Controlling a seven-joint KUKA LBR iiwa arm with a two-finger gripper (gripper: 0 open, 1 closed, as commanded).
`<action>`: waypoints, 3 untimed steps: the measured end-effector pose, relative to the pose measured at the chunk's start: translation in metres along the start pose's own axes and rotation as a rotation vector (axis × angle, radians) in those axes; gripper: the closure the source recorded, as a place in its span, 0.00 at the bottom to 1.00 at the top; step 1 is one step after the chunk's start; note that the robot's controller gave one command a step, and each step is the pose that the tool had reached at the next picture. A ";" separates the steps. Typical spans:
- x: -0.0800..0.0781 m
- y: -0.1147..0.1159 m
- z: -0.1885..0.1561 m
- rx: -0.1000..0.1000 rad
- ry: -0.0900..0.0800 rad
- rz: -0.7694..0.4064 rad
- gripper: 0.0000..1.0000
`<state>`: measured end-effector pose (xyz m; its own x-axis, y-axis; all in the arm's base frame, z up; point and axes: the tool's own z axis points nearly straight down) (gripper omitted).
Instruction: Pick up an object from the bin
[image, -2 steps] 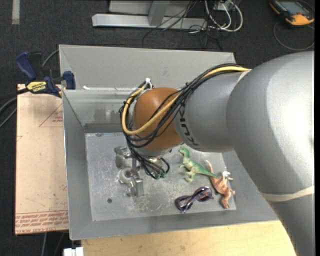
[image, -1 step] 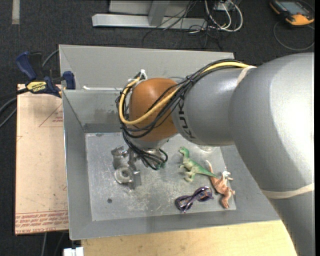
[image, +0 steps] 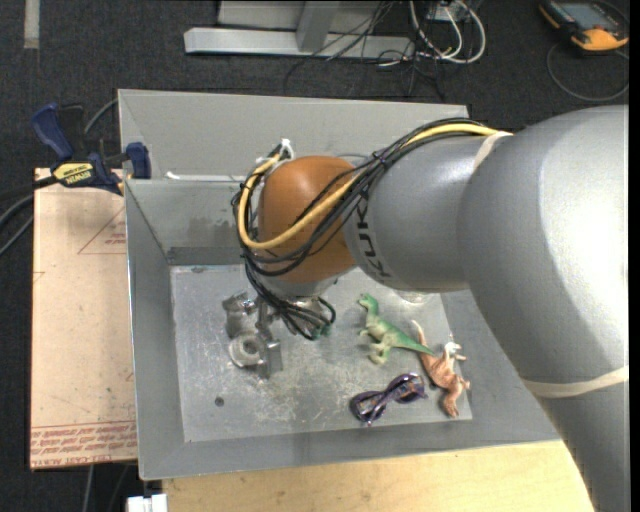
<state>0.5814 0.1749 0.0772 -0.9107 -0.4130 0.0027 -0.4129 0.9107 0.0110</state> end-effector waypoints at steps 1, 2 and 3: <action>0.001 0.000 -0.002 0.000 0.000 0.000 1.00; 0.003 0.000 -0.016 0.000 0.005 0.000 1.00; 0.003 0.001 -0.038 0.000 0.006 0.000 1.00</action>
Offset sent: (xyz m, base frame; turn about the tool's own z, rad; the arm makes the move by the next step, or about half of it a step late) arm 0.0000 0.0000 0.1089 0.0000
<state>0.5785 0.1739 0.1154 -0.9109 -0.4126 0.0085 -0.4125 0.9109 0.0113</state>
